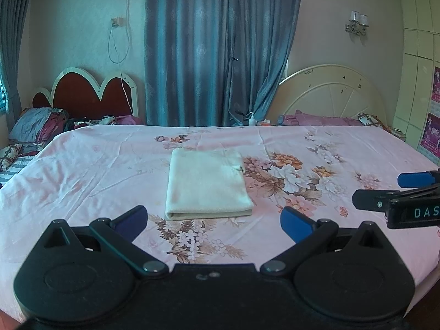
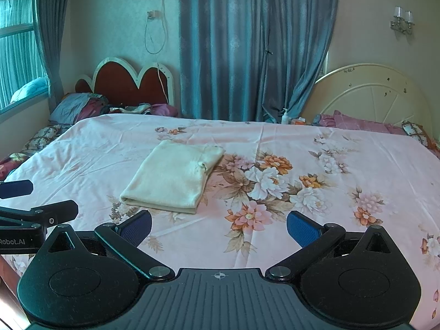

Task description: Fold small clothes

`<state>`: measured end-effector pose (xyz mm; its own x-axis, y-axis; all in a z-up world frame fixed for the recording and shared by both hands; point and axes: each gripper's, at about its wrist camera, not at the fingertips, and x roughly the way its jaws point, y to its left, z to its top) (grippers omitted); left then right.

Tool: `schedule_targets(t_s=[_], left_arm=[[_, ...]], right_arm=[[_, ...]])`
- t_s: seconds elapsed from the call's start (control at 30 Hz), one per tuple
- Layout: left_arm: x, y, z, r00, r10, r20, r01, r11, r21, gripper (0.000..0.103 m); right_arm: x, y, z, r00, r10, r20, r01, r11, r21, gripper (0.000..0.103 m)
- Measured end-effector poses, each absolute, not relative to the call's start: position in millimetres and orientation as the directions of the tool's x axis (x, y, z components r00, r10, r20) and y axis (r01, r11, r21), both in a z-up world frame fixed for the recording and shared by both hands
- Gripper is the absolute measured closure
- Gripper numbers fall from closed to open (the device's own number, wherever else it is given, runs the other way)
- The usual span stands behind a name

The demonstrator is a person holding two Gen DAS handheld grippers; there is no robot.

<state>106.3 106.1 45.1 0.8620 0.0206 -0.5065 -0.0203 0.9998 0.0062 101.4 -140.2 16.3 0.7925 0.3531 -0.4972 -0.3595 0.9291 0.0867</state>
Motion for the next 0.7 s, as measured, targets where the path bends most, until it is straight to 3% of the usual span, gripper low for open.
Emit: schedule_targets(t_s=[0.7], left_arm=[[108.2, 108.6, 43.8, 0.863, 0.02, -0.504, -0.018, 1.0, 0.01, 0.0]], right_arm=[[100.8, -141.6, 16.3, 0.79, 0.354, -0.501, -0.365, 0.927, 0.08, 0.0]])
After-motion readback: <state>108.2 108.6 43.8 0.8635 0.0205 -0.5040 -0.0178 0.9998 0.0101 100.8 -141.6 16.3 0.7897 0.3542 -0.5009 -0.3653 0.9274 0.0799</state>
